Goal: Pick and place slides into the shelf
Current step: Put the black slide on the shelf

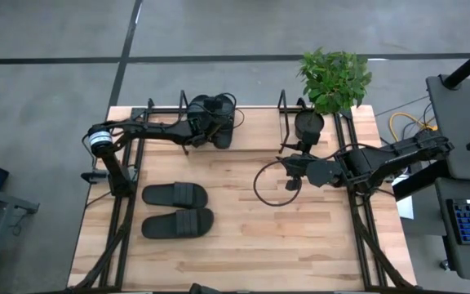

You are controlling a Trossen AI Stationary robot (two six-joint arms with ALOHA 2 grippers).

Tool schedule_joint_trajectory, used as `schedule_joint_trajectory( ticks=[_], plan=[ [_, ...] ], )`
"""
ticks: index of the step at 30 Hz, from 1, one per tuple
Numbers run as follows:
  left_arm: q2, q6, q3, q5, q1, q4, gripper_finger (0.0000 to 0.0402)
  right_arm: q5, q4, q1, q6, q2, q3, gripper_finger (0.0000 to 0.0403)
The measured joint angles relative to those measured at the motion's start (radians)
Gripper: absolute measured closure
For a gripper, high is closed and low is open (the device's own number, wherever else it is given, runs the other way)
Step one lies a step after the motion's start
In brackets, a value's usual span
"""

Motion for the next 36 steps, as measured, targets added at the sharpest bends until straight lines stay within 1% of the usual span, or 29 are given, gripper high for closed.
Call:
schedule_joint_trajectory(
  ticks=[10,16,33,36],
  plan=[
    [0.0,0.013,-0.005,0.006,0.04,0.011,0.0401,0.0,0.0,0.0,0.0,0.0,0.0,0.0216],
    [0.0,0.011,-0.009,0.08,0.062,0.011,0.0401,0.0,0.0,0.0,0.0,0.0,0.0,0.0216],
    [0.0,0.037,-0.029,0.083,0.067,0.008,0.0401,0.0,0.001,0.002,0.018,0.0,0.0,0.0216],
    [0.0,0.037,-0.029,0.083,0.068,0.007,0.0389,0.0,0.0,0.006,0.018,0.0,0.0,0.0216]
  ],
)
